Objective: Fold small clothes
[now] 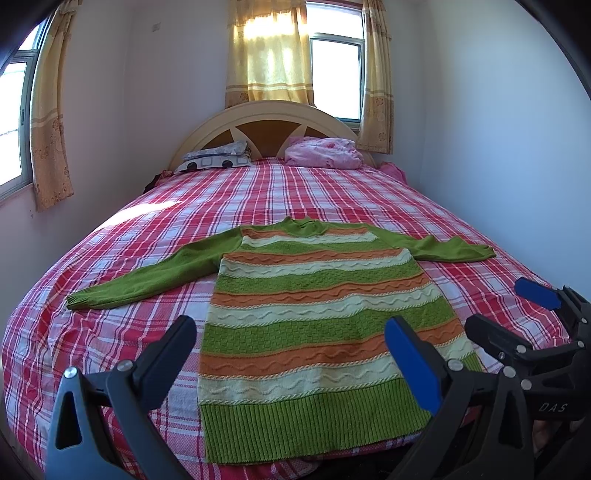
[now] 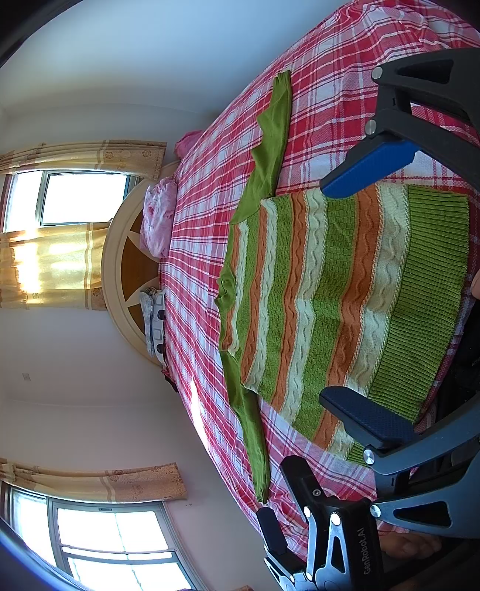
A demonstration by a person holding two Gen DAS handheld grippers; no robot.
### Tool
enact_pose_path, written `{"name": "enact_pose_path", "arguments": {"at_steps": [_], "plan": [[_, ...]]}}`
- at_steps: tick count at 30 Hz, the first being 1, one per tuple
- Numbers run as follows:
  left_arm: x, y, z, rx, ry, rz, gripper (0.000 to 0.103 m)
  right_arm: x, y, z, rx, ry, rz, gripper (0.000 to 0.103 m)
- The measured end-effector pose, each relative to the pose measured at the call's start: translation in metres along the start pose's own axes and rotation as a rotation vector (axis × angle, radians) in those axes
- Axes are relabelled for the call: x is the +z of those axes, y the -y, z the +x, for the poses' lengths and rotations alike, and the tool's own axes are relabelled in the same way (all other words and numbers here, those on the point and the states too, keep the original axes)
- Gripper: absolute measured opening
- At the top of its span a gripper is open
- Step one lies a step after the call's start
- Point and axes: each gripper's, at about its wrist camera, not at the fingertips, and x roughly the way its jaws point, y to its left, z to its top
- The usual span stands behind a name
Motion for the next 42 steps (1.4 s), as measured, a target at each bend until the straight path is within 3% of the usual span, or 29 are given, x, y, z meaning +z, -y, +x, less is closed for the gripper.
{"name": "enact_pose_path", "arguments": {"at_steps": [42], "plan": [[0.0009,-0.0049,-0.001,0.003,0.007,-0.007,0.103,0.0013,0.0058,0.0053,0.002,-0.005,0.001,0.102]]}}
